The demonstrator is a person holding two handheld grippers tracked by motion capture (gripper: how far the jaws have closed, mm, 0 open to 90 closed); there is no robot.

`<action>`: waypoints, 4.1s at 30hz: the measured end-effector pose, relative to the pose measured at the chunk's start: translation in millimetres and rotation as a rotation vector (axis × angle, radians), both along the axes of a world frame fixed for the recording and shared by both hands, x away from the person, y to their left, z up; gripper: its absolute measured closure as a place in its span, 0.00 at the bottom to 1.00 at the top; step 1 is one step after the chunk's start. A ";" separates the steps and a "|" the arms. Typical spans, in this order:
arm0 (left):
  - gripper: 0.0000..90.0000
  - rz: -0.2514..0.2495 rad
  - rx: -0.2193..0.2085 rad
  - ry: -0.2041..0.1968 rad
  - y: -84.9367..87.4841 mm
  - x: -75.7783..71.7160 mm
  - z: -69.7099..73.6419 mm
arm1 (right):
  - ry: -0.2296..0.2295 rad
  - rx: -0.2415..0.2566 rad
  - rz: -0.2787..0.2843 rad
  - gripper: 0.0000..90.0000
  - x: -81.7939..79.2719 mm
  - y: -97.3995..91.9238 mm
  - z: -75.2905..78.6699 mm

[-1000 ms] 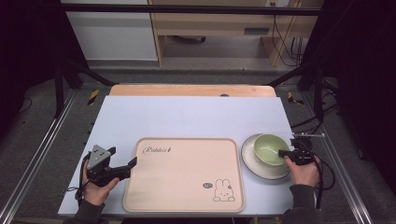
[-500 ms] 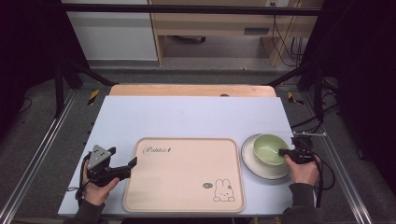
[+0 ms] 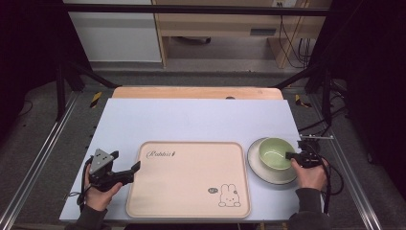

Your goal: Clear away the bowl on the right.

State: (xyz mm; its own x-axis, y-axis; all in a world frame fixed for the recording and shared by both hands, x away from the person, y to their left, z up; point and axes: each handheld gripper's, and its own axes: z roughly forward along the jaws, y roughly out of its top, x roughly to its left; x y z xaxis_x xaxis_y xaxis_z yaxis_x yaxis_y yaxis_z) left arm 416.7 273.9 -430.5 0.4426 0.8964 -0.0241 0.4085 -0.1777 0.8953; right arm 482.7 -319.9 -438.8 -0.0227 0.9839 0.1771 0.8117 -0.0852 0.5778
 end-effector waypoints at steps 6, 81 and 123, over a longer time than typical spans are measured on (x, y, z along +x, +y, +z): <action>0.11 0.000 -0.002 0.000 0.1 -0.1 0.2 | -0.020 -0.012 0.006 0.93 -1.0 2.3 2.7; 0.11 -0.027 -0.009 -0.019 -2.5 -3.7 5.0 | -0.171 0.034 0.107 0.92 -23.2 26.6 46.8; 0.11 -0.035 -0.006 -0.021 -3.5 -4.3 5.3 | -0.219 0.048 0.278 0.92 -29.5 74.8 64.9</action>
State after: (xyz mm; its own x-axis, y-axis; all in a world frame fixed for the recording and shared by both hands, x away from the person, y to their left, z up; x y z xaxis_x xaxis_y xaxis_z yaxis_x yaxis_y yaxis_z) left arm 412.4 270.4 -425.2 0.4738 0.8804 -0.0196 0.3836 -0.1863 0.9045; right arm 453.2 -245.1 -373.8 -0.3314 0.9253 0.1843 0.6647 0.0904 0.7416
